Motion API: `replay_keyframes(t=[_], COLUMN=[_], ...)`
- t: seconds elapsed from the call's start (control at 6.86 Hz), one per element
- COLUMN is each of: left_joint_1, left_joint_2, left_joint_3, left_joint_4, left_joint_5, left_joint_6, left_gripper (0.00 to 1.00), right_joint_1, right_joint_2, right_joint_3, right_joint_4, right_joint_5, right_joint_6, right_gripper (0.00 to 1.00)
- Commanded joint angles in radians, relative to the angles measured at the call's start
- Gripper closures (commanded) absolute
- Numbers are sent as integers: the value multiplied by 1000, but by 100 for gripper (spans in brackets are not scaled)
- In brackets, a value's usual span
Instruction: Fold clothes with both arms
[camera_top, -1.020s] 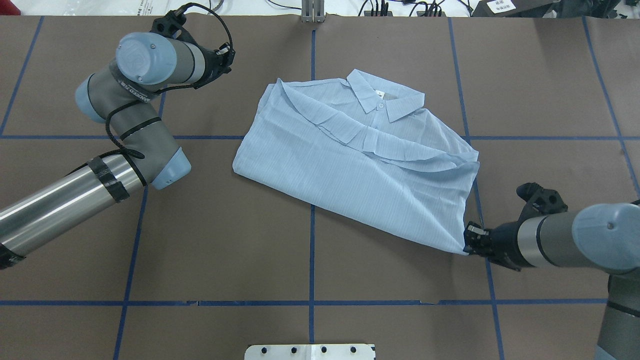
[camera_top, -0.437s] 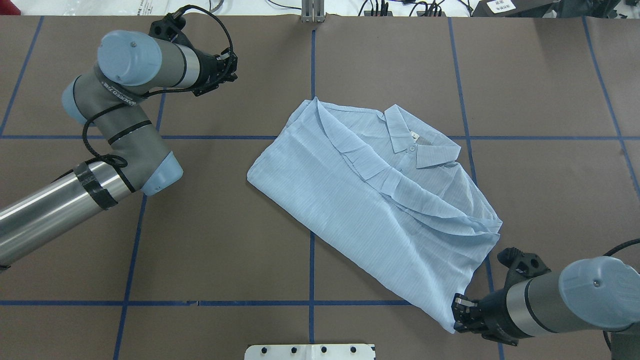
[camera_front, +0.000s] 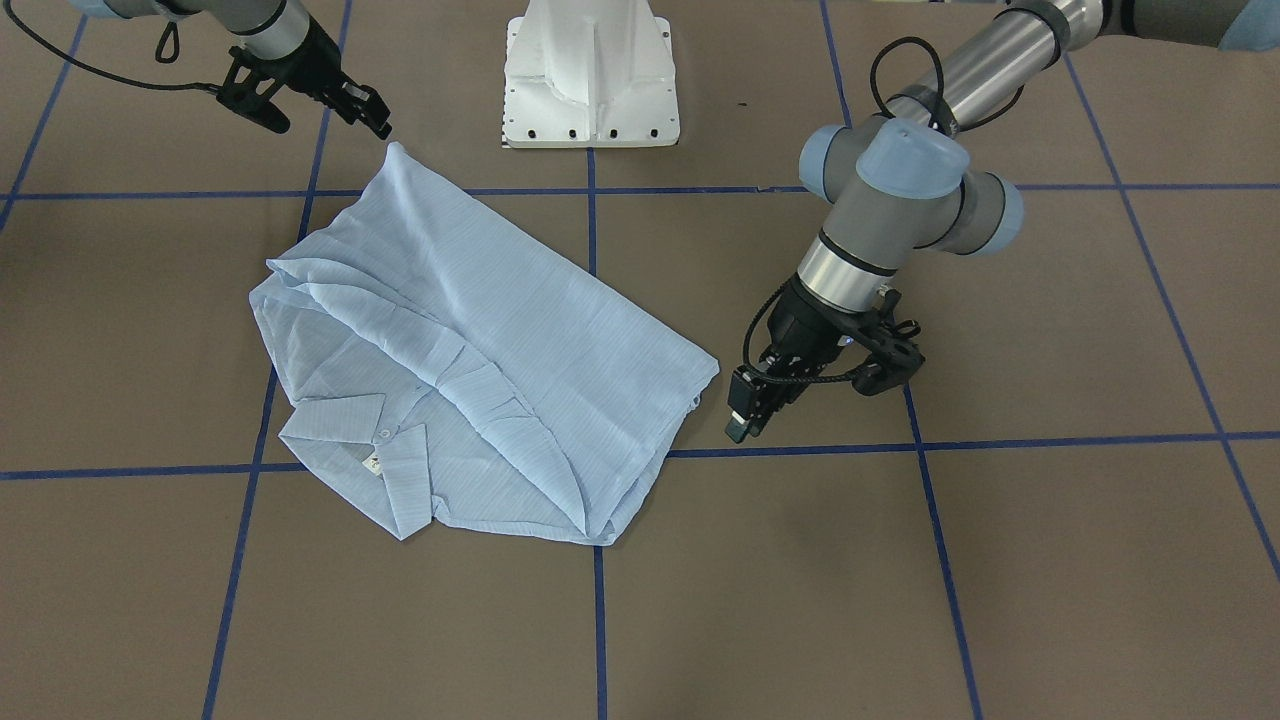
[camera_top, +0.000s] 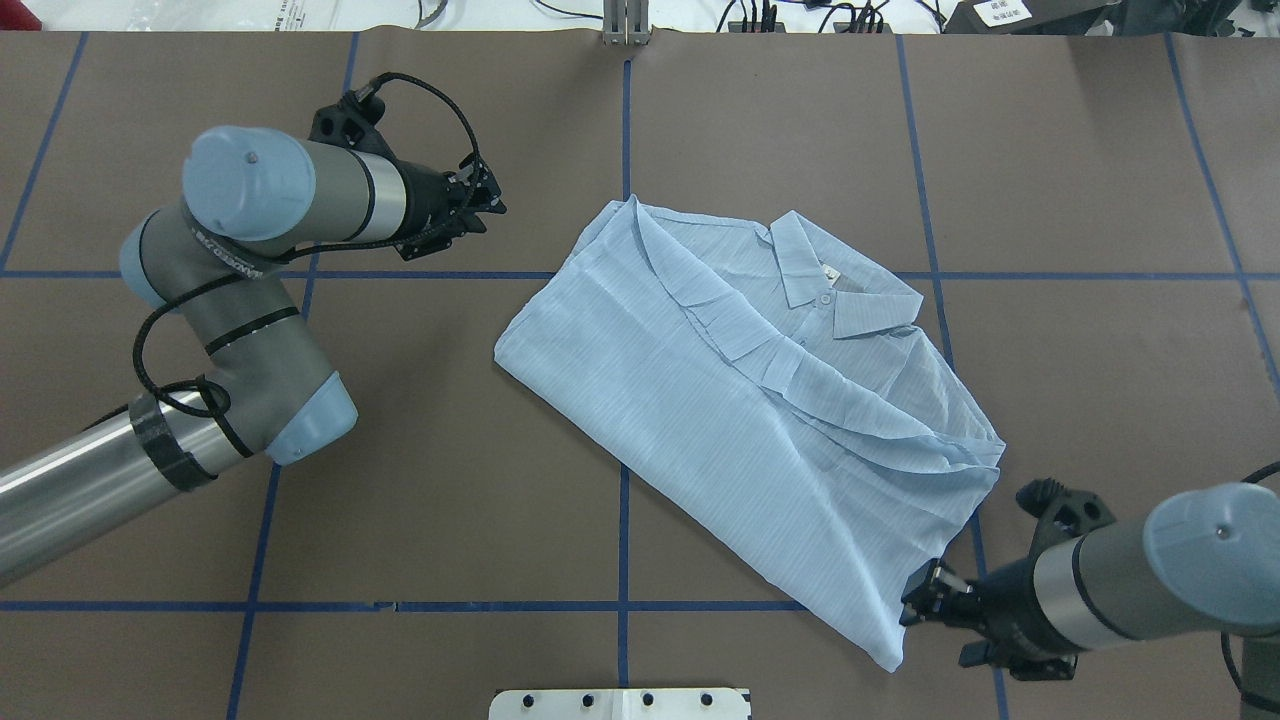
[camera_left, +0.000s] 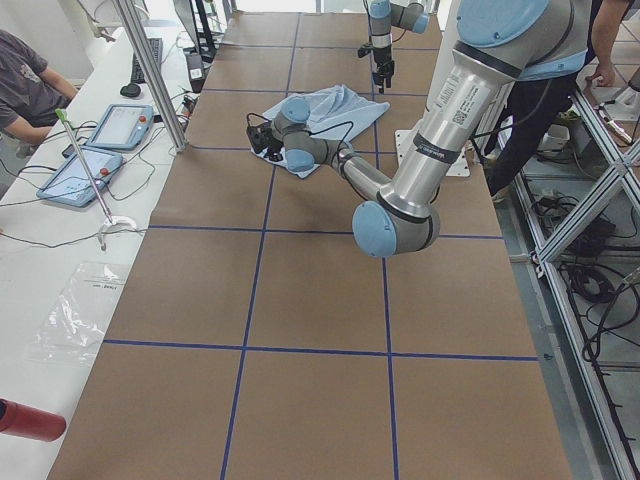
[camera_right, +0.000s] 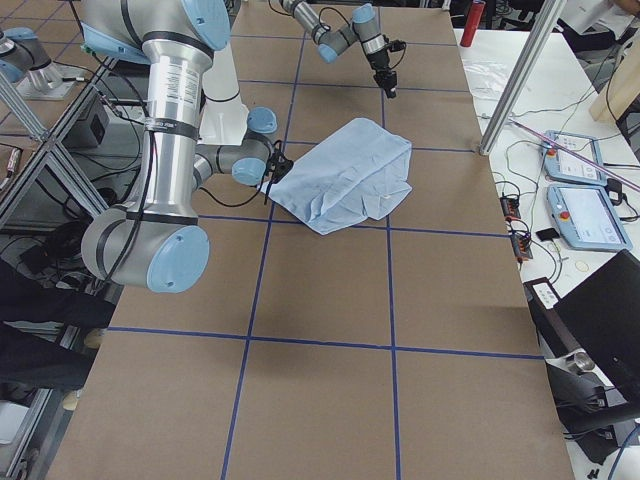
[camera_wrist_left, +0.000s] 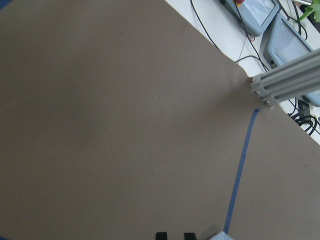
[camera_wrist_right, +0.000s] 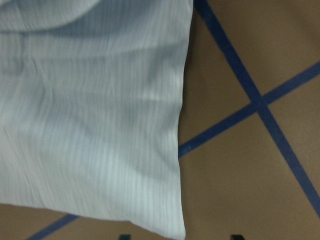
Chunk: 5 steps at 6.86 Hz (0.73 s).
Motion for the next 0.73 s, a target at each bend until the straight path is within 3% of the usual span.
replay_keyframes(t=[0.0, 0.15, 0.29, 0.58], left_joint_1=[116, 179, 216, 227], left_joint_2=[63, 77, 70, 69], left_joint_3=[-58, -64, -68, -99], left_joint_4=[8, 38, 122, 203], left_joint_5=[26, 84, 113, 115], left_joint_6=[-133, -142, -142, -142], left_gripper=[53, 48, 47, 46], right_joint_1=[249, 334, 371, 390], right_joint_2=[14, 68, 123, 142], right_joint_3=[-65, -129, -194, -220], right_joint_4=[4, 1, -1, 0], right_joint_5=[50, 58, 75, 78], right_joint_6=[-109, -245, -260, -265], right_gripper=[0, 0, 0, 0])
